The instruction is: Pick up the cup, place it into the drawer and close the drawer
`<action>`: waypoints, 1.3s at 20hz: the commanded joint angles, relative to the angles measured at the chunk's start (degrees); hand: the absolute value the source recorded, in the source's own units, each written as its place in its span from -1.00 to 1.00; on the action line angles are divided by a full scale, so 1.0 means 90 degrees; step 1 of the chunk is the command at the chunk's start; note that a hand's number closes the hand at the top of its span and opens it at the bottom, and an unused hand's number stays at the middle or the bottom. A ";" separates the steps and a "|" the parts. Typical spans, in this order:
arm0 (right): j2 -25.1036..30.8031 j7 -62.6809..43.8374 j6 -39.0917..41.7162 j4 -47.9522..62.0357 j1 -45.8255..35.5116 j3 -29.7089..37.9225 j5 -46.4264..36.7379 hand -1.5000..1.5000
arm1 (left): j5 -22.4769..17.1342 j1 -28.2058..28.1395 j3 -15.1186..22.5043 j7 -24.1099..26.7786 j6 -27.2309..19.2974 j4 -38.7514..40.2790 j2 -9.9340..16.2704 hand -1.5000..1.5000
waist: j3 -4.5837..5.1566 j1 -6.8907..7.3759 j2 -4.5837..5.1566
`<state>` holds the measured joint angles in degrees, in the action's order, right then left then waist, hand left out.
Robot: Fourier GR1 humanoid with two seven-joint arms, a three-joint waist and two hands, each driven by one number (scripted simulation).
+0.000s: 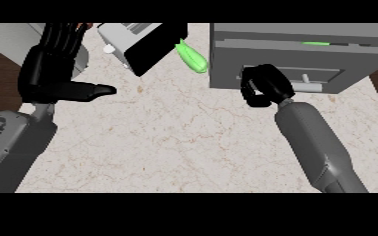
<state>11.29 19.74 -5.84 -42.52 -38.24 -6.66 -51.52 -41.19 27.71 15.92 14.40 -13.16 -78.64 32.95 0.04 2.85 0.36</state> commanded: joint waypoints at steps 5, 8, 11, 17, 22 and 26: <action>0.0286 0.0555 -0.0077 0.2435 -0.1477 0.0738 0.0149 1.00 | 0.0067 -0.0103 -0.0238 0.0088 0.0464 0.0078 0.0098 -1.00 | -0.0019 0.0089 0.0129; 0.0258 0.0389 -0.0059 0.2745 -0.1839 0.0885 0.0215 1.00 | 0.0066 -0.0286 -0.0126 0.0229 0.0660 0.0239 -0.0096 -1.00 | -0.0019 0.0161 0.0188; 0.0558 0.0415 0.0203 0.2967 -0.1958 0.0990 0.0295 1.00 | -0.0126 -0.0329 -0.0368 -0.0006 0.0775 -0.0103 0.0232 -1.00 | -0.0023 0.0296 0.0168; 0.0762 0.0685 0.0331 0.3050 -0.2046 0.1235 0.0548 1.00 | -0.0008 -0.0375 -0.0098 0.0143 0.0822 -0.0054 -0.0146 -1.00 | -0.0028 0.0353 0.0226; 0.1042 0.1106 0.0394 0.2907 -0.2016 0.1499 0.0824 1.00 | 0.0065 -0.0482 0.0026 0.0335 0.0919 0.0081 -0.0340 -1.00 | -0.0028 0.0364 0.0303; 0.0992 0.1135 0.0349 0.2972 -0.1991 0.1519 0.0827 1.00 | 0.0103 -0.0464 -0.0040 0.0344 0.0953 0.0095 -0.0244 -1.00 | -0.0030 0.0482 0.0321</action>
<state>14.83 36.80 1.14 -18.37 -50.81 3.11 -45.19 -40.74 24.22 15.46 16.66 -5.20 -78.26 30.82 0.32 5.66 0.84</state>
